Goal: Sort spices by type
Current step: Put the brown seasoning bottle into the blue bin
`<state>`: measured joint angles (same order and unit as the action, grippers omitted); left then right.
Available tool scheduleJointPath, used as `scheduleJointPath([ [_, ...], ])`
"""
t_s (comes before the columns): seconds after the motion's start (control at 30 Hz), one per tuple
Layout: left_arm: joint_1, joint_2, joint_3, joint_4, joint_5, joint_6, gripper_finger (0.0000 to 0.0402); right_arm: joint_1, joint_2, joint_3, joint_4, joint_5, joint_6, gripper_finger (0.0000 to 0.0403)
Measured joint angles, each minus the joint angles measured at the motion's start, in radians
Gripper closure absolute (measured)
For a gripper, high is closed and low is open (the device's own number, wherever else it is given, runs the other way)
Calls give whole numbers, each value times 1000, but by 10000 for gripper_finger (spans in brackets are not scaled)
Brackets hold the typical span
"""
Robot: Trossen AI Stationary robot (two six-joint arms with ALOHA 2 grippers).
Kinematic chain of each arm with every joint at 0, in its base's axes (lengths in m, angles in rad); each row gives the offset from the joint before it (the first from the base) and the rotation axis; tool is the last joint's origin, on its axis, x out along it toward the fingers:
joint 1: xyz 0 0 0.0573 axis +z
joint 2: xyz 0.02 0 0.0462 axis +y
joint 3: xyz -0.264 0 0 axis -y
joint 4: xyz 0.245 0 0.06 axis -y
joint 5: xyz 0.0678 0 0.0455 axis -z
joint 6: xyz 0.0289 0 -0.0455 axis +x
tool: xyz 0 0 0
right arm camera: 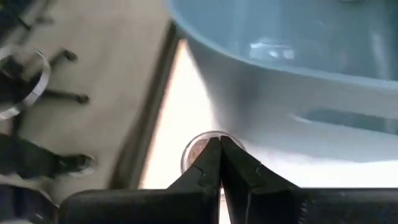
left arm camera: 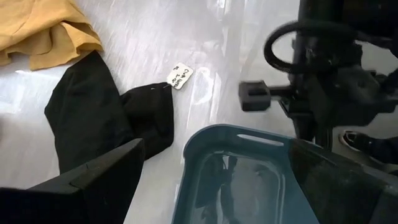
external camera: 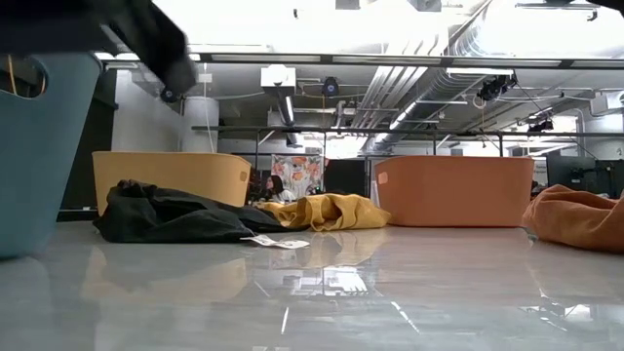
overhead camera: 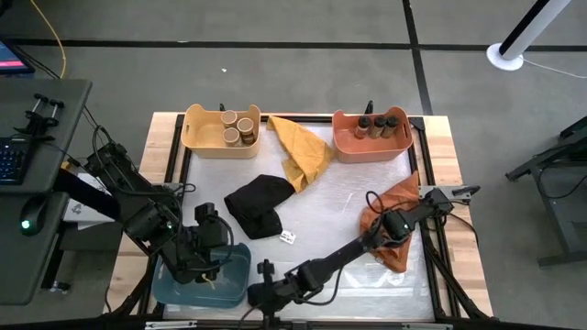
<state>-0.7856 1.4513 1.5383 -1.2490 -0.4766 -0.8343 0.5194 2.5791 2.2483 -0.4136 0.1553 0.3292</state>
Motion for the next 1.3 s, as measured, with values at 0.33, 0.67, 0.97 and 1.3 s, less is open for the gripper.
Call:
scheduleJointPath([
  [0.33,-1,0,0,-24,28,-1,21,-39,-54,0,-322,49,-162,403],
  [0.67,-26,0,0,-44,33,-1,21,-95,-92,-2,-573,58,-236,403],
  [0.97,-61,0,0,-55,33,-3,21,-98,-103,-2,-759,53,-252,403],
  [1.3,-87,0,0,-80,32,-28,21,-90,-142,-5,-863,32,-229,403],
])
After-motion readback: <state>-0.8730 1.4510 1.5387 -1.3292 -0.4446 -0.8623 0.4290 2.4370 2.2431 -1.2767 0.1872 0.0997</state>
